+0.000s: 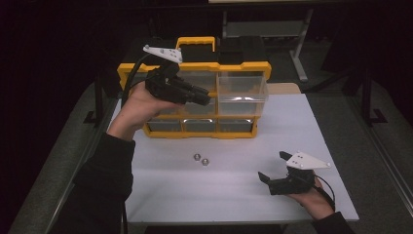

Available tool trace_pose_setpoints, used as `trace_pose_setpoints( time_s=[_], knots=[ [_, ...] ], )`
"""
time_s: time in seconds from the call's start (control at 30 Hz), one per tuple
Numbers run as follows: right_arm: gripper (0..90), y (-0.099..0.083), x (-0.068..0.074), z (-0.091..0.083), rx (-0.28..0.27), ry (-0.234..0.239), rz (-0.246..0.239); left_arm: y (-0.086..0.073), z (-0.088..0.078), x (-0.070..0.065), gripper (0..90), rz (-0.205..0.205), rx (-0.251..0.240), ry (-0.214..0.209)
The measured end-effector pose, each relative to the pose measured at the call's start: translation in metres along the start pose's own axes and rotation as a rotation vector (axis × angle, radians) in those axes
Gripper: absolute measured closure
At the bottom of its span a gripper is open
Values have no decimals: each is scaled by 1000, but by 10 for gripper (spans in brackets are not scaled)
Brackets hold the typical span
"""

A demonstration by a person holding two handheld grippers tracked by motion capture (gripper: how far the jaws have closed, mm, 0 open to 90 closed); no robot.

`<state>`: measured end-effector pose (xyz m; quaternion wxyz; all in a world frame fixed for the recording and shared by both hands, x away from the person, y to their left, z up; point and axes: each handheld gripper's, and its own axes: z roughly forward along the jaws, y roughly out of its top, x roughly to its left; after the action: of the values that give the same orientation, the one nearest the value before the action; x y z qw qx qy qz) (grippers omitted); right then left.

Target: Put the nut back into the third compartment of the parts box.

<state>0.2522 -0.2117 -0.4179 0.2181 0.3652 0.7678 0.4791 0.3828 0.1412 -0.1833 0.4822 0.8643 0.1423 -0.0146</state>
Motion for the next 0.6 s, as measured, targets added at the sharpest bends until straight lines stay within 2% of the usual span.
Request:
trace_pose_setpoints(
  time_s=[0.2,0.6],
  knots=[
    [0,0,0,0,1,3,-1,17,-1,1,705,24,-2,8],
    [0,0,0,0,-1,2,-3,40,8,6,705,25,-2,12]
  ],
)
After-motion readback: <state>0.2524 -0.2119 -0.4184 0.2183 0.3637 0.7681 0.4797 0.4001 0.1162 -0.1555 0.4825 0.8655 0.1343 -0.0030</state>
